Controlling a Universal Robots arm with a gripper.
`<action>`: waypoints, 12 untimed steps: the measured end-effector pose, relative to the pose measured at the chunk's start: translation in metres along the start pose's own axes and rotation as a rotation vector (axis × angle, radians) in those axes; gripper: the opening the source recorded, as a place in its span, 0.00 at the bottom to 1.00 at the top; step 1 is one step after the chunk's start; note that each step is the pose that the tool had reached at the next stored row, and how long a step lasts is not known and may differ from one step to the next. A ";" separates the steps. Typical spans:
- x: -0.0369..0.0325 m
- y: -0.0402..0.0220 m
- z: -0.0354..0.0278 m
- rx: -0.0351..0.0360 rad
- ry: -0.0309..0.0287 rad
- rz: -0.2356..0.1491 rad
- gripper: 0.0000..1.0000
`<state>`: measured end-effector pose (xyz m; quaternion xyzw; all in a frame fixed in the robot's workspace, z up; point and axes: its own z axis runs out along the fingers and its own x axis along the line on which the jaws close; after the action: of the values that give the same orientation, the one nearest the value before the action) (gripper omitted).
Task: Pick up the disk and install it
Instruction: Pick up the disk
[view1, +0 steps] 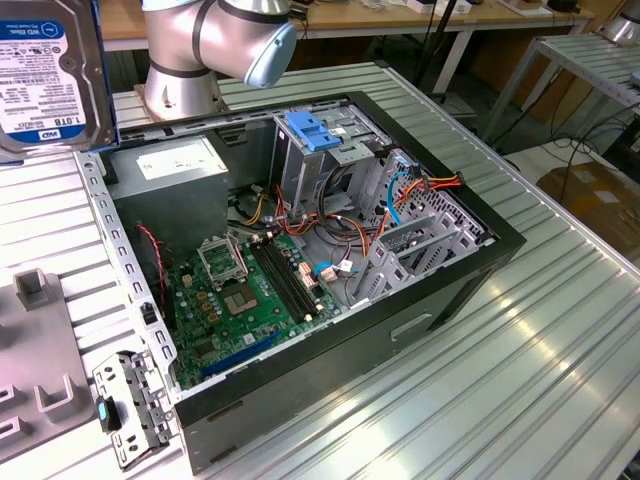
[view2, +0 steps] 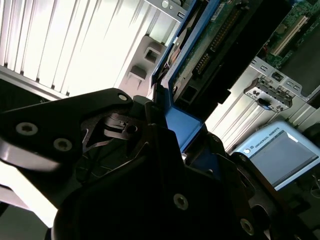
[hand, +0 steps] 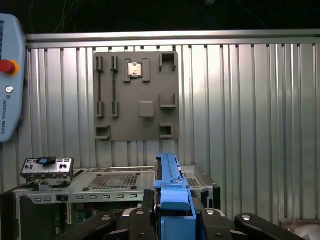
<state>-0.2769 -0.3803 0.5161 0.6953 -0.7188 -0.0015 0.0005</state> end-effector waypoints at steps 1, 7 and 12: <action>0.0002 -0.0023 0.0000 0.0000 0.0000 0.000 0.37; 0.0016 -0.0222 0.0000 -0.0001 0.0001 0.000 0.37; 0.0025 -0.0379 0.0001 0.0000 0.0000 0.000 0.37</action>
<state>-0.2391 -0.3840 0.5159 0.6953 -0.7187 -0.0015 0.0005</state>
